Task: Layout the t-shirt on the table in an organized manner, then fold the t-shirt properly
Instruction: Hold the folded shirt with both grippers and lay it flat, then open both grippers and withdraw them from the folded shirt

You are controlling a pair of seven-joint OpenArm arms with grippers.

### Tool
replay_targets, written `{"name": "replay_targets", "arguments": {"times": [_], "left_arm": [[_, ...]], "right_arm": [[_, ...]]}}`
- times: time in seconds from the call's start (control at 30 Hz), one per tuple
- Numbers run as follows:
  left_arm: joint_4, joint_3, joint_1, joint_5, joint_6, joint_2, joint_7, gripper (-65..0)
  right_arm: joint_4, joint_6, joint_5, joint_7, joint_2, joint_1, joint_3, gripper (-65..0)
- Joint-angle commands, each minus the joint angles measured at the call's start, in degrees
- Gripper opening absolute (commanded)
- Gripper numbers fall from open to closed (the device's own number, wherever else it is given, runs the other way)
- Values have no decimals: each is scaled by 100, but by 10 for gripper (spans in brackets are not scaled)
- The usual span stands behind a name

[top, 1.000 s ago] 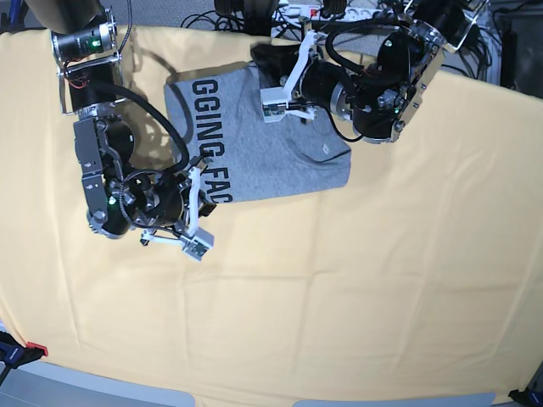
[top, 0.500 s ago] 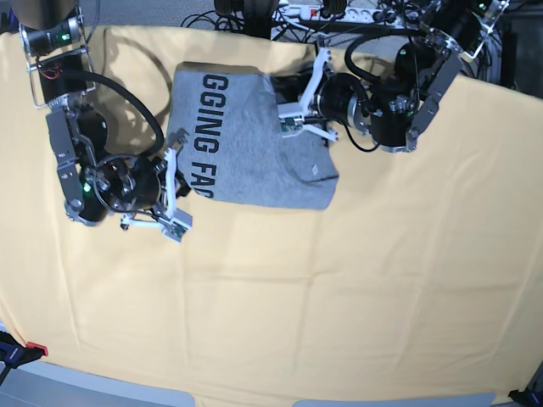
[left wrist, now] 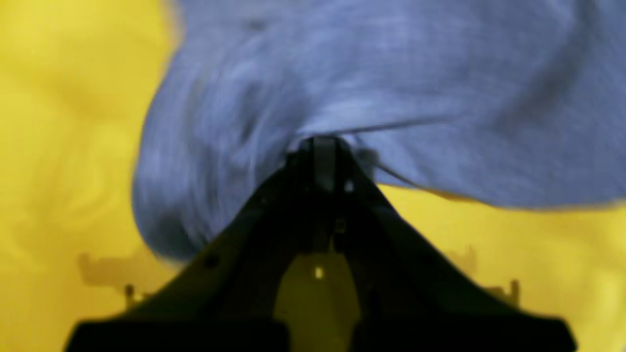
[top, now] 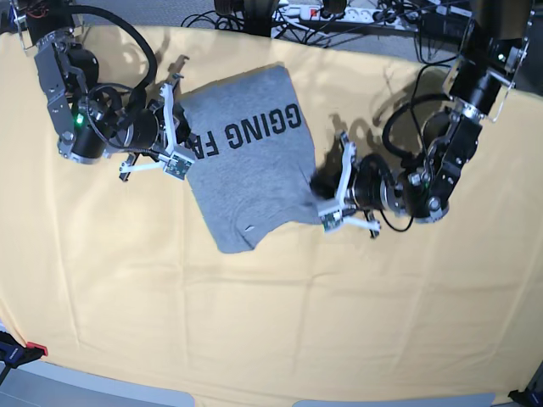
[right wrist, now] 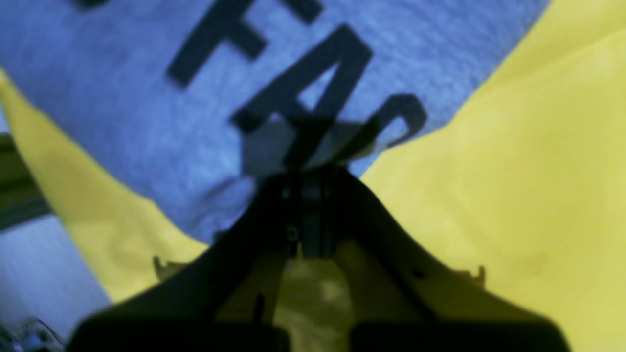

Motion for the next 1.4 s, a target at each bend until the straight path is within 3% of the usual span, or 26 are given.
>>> {"name": "replay_targets", "arguments": {"times": [0.0,0.2,0.23,0.33,0.5,0.6,0.7,0.97,1.1,1.2,1.37], "left_arm": [[-42,-37,-264,70,58,20,4,-650],[-55,-219,-1064,-74,58,66,474,-650],[-22,-358,-1174,-247,214,66,684,-650],[66,-1049,-1349,-1180,575,61,1373,-650],[42,-2566,-1355,-3154,396,50,2380,-650],[37,-3156,-1318,-3895,197,35,2830,-650],[37,-3373,-1062,-4415,199,-140,2865,-650],[37,-3397,-306,-4732,68,-267,2942,-650],[39,-3397,-192,-5097,63,-297,3055,-650],[37,-3397,-98,-5278,58,-310,3055,-650],[37,-3397,-103,-5324,58,-310,3055,-650]], "right_arm": [[122,-33,74,90,66,-33,136,-650],[164,-435,96,258,63,-304,1049,-650],[164,-494,96,308,63,-339,1281,-650],[155,-581,120,516,-46,-525,1908,-650],[146,-378,116,848,-400,-798,2140,-650],[146,-247,116,861,-627,-804,2142,-650],[146,-87,90,837,-802,-872,2140,-650],[-227,33,188,590,-1029,-1093,2124,-650],[-223,448,1182,-15,-1029,-1231,2124,-650],[-223,489,1921,-400,-1027,-1521,2124,-650],[-216,489,2092,-566,-1027,-1843,2127,-650]]}}
